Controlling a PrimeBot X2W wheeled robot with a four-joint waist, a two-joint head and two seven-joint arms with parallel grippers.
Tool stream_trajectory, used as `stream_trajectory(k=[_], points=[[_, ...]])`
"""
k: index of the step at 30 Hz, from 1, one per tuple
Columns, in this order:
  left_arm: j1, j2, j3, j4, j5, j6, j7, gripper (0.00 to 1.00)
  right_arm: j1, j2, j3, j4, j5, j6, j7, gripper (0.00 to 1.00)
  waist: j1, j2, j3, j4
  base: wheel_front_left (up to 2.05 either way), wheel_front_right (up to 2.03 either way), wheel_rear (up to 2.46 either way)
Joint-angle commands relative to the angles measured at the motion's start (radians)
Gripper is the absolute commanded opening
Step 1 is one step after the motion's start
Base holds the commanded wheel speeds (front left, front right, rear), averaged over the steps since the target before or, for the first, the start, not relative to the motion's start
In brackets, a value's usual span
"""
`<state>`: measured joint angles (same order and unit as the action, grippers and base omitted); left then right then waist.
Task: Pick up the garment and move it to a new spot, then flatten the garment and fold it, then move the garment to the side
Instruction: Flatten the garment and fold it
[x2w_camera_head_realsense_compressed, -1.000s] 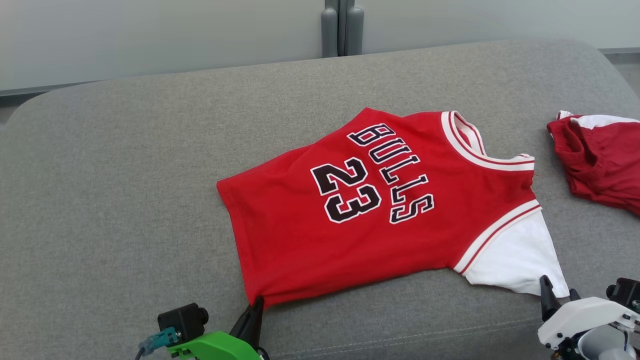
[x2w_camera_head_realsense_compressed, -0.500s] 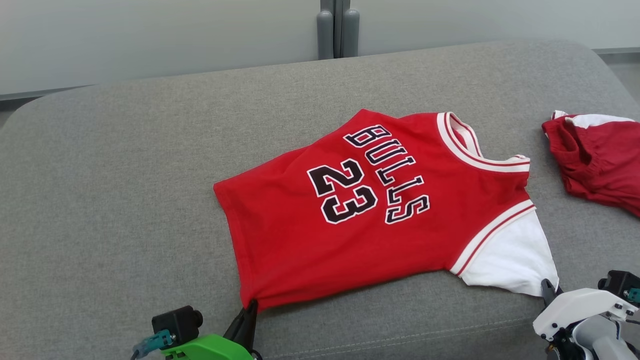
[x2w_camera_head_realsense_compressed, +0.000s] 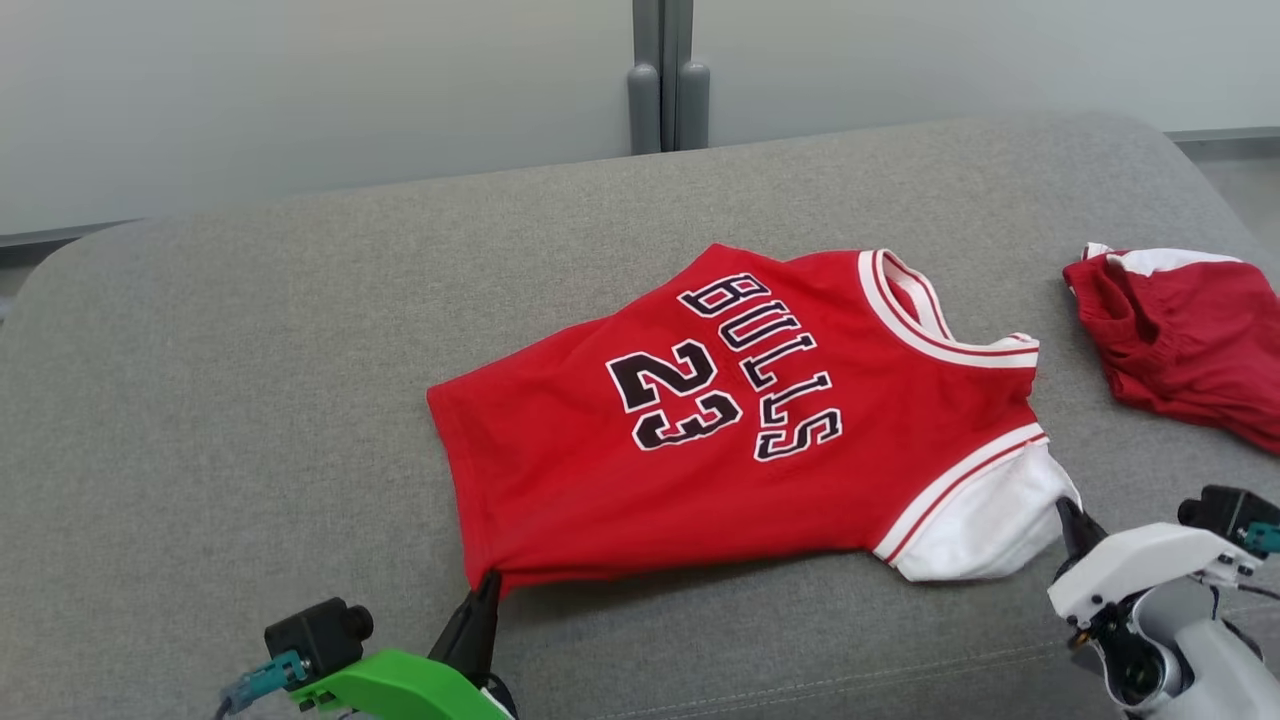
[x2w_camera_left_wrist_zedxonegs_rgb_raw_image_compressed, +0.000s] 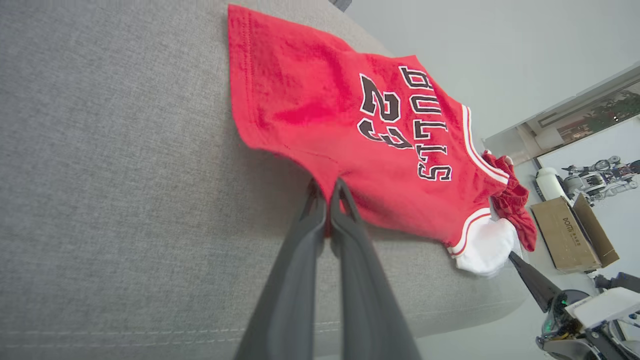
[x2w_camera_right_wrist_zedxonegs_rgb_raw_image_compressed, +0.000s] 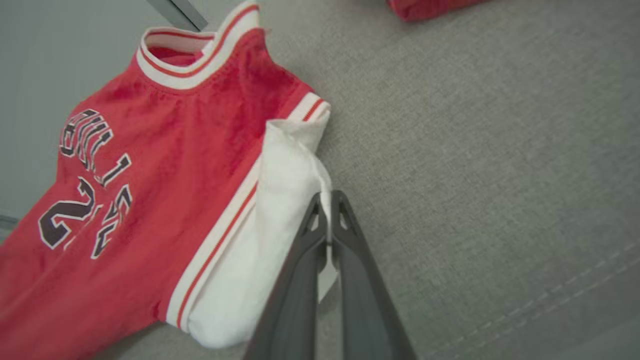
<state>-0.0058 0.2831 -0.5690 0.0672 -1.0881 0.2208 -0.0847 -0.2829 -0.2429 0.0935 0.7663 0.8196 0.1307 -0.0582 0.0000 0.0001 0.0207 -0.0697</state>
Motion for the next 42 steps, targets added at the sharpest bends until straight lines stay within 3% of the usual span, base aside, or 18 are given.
stream_trajectory(k=[1, 8, 14, 27, 36, 42], points=[[-0.004, 0.002, 0.019, -0.017, -0.024, -0.009, 0.004, 0.00, -0.003, -0.019, 0.008, -0.058, 0.049, 0.000, 0.022, 0.00, 0.0000, -0.0001, -0.019, -0.005, 0.00, 0.00, 0.00], [-0.095, 0.038, 0.064, -0.071, -0.054, -0.014, 0.059, 0.00, -0.028, -0.083, 0.021, -0.276, 0.153, 0.000, 0.107, 0.00, 0.0000, -0.0001, -0.052, -0.016, 0.00, 0.00, 0.00], [-0.274, 0.089, 0.105, -0.115, -0.057, -0.006, 0.148, 0.00, -0.129, -0.112, -0.030, -0.409, 0.156, 0.000, 0.178, 0.00, 0.0000, -0.0001, -0.083, -0.025, 0.00, 0.00, 0.00], [-0.689, 0.159, 0.143, -0.149, -0.021, 0.031, 0.327, 0.00, -0.424, -0.043, -0.168, -0.541, -0.039, 0.000, 0.345, 0.00, 0.0000, -0.0001, -0.132, -0.041, 0.00, 0.00, 0.00], [-0.831, 0.205, 0.120, -0.175, 0.008, 0.044, 0.430, 0.00, -0.569, 0.011, -0.229, -0.650, -0.164, 0.000, 0.485, 0.00, 0.0000, -0.0001, -0.137, -0.046, 0.00, 0.00, 0.00], [-0.905, 0.219, 0.103, -0.095, 0.009, 0.063, 0.502, 0.00, -0.671, 0.061, -0.241, -0.603, -0.236, 0.000, 0.548, 0.00, 0.0000, -0.0001, -0.103, -0.049, 0.00, 0.00, 0.00]])
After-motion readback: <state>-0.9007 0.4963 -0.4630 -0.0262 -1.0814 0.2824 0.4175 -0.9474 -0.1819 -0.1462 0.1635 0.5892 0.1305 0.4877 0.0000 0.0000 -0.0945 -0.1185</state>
